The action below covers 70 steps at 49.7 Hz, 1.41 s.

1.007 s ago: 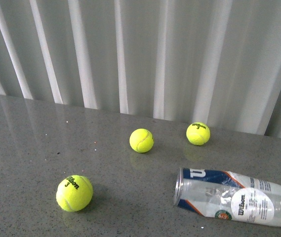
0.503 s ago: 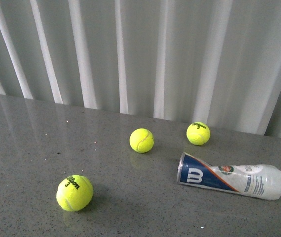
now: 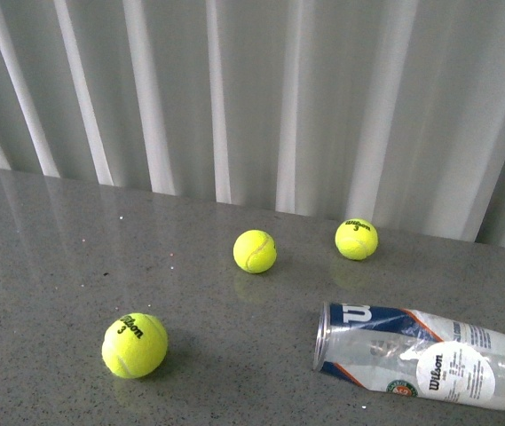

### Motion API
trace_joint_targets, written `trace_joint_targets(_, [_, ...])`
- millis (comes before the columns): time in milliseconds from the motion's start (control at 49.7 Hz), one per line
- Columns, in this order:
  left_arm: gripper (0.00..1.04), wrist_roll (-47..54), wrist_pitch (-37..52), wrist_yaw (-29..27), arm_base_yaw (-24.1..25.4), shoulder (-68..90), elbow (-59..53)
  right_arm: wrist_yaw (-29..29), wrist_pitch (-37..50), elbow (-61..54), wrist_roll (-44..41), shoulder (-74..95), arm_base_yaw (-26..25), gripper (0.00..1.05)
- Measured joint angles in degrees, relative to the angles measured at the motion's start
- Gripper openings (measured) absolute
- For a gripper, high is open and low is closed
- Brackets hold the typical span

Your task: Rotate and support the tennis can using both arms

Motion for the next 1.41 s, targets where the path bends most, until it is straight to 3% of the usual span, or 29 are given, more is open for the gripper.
trace_joint_targets(403, [0.98, 0.0, 0.0, 0.0, 0.0, -0.1, 0.0, 0.0, -0.2, 0.0, 0.0, 0.0, 0.0, 0.05])
trace_joint_targets(624, [0.98, 0.0, 0.0, 0.0, 0.0, -0.1, 0.0, 0.0, -0.2, 0.0, 0.0, 0.0, 0.0, 0.54])
trace_joint_targets(886, [0.98, -0.2, -0.1, -0.4, -0.1, 0.1, 0.1, 0.0, -0.2, 0.0, 0.0, 0.0, 0.0, 0.95])
trace_joint_targets(906, [0.98, -0.7, -1.6, -2.0, -0.7, 1.0, 0.5, 0.0, -0.2, 0.0, 0.0, 0.0, 0.0, 0.98])
trace_joint_targets(926, [0.98, -3.0, -7.7, -7.5, -2.7, 3.8, 2.8, 0.0, -0.2, 0.0, 0.1, 0.0, 0.0, 1.0])
trace_joint_targets(987, [0.98, -10.2, -21.1, -17.9, -8.8, 17.6, 10.5, 0.0, -0.2, 0.0, 0.1, -0.1, 0.0, 0.97])
trace_joint_targets(1067, [0.98, -12.7, -15.3, -14.8, -9.9, 32.2, 16.4, -0.2, -0.2, 0.0, 0.1, -0.1, 0.0, 0.98])
trace_joint_targets(1128, [0.98, -13.8, -5.8, -8.9, -9.4, 44.0, 22.6, -0.1, -0.2, 0.0, 0.1, -0.1, 0.0, 0.98])
trace_joint_targets(1228, [0.98, -15.2, 2.6, 0.0, -10.2, 60.5, 31.9, 0.0, -0.2, 0.0, 0.1, -0.1, 0.0, 0.98])
trace_joint_targets(1409, [0.98, -17.9, 2.9, 11.1, -14.9, 83.3, 45.6, -0.1, -0.2, 0.0, 0.1, -0.1, 0.0, 0.98])
